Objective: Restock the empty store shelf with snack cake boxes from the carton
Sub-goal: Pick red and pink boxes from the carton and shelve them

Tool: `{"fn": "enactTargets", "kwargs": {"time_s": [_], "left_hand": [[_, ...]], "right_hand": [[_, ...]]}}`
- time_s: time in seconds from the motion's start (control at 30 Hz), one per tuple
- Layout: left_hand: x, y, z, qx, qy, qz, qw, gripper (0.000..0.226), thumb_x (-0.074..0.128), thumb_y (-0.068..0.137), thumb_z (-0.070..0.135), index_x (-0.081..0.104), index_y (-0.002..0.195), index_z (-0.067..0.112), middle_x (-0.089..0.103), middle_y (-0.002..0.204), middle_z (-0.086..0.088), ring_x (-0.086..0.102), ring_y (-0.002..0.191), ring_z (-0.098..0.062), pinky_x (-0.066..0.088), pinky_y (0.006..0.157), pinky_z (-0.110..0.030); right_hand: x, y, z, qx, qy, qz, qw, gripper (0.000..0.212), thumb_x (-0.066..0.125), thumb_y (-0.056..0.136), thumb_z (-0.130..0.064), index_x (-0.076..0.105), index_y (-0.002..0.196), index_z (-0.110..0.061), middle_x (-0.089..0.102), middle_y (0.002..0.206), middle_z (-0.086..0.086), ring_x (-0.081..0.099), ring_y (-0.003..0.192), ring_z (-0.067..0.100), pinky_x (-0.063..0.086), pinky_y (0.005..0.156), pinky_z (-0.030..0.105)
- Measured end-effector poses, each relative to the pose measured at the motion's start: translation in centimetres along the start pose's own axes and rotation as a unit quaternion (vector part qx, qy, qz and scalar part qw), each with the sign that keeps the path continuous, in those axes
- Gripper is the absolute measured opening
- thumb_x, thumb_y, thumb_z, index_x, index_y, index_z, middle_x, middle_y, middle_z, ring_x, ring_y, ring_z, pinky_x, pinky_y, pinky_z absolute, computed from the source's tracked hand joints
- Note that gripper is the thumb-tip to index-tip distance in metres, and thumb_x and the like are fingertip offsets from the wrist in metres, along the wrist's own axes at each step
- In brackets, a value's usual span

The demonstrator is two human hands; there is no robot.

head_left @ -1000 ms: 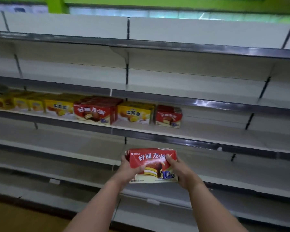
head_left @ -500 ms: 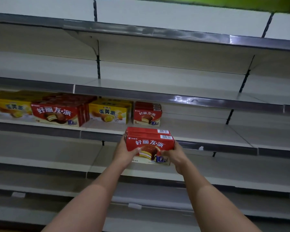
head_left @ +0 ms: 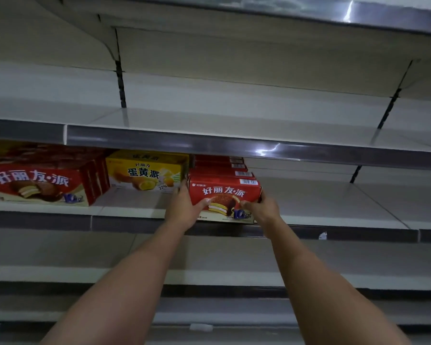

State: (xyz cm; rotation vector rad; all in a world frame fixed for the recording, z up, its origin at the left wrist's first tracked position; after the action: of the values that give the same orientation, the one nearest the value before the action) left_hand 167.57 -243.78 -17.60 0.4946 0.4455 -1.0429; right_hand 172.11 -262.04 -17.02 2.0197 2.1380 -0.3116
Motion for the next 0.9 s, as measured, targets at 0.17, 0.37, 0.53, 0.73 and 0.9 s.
{"fn": "enactTargets", "kwargs": {"time_s": [0.17,0.37,0.53,0.73,0.9], "left_hand": [[1.4,2.8,-1.3,-0.016,-0.027,-0.066,0.997,0.088,0.083,0.071,0.025,0.031,0.143,0.021,0.047,0.135,-0.007,0.047,0.126,-0.027,0.041,0.105,-0.044],[3.0,5.2,-3.0,0.015,0.007,-0.066,0.998,0.097,0.072,0.081,0.004,0.008,0.153,0.019,0.048,0.133,-0.014,0.051,0.121,-0.029,0.041,0.094,-0.03],[4.6,6.9,-3.9,0.025,-0.002,-0.065,0.998,0.098,0.069,0.083,0.005,0.002,0.153,0.021,0.048,0.137,-0.015,0.051,0.121,-0.031,0.043,0.097,-0.037],[5.9,8.8,-4.6,-0.002,0.05,-0.055,0.997,0.095,0.069,0.084,0.011,0.005,0.153,0.025,0.039,0.146,-0.01,0.042,0.132,-0.029,0.037,0.106,-0.039],[6.4,9.6,-4.7,-0.015,0.059,-0.037,0.997,0.095,0.069,0.085,0.014,0.004,0.153,0.024,0.04,0.146,-0.01,0.044,0.13,-0.029,0.04,0.105,-0.043]], "right_hand": [[1.1,2.6,1.2,0.003,-0.012,0.008,1.0,0.047,0.068,0.086,-0.011,0.049,0.129,-0.014,0.059,0.126,0.008,0.056,0.119,0.026,0.045,0.102,0.046],[2.4,5.4,2.4,0.005,0.011,0.014,1.0,0.043,0.069,0.086,-0.01,0.052,0.125,-0.014,0.061,0.125,0.009,0.057,0.117,0.027,0.047,0.101,0.045],[2.7,7.1,3.2,0.007,0.007,0.024,1.0,0.04,0.073,0.083,-0.015,0.055,0.119,-0.018,0.063,0.123,0.008,0.059,0.116,0.027,0.046,0.101,0.047],[2.7,9.0,3.2,-0.006,-0.01,0.013,1.0,0.024,0.069,0.088,-0.018,0.053,0.105,-0.023,0.064,0.118,0.006,0.06,0.109,0.023,0.047,0.1,0.041],[3.0,9.7,3.4,-0.019,-0.014,0.021,0.999,0.014,0.061,0.094,-0.022,0.053,0.105,-0.021,0.062,0.109,0.002,0.059,0.103,0.019,0.047,0.096,0.036]]}}
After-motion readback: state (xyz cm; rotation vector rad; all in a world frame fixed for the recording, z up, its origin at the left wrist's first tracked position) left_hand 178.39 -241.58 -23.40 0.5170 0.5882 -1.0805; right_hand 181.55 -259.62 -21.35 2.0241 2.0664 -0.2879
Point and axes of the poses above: each hand's wrist, its own y-axis towards the middle knuckle, its own x-axis out of the palm, z = x × y, the point moved 1 cm from there along y, towards the middle knuckle
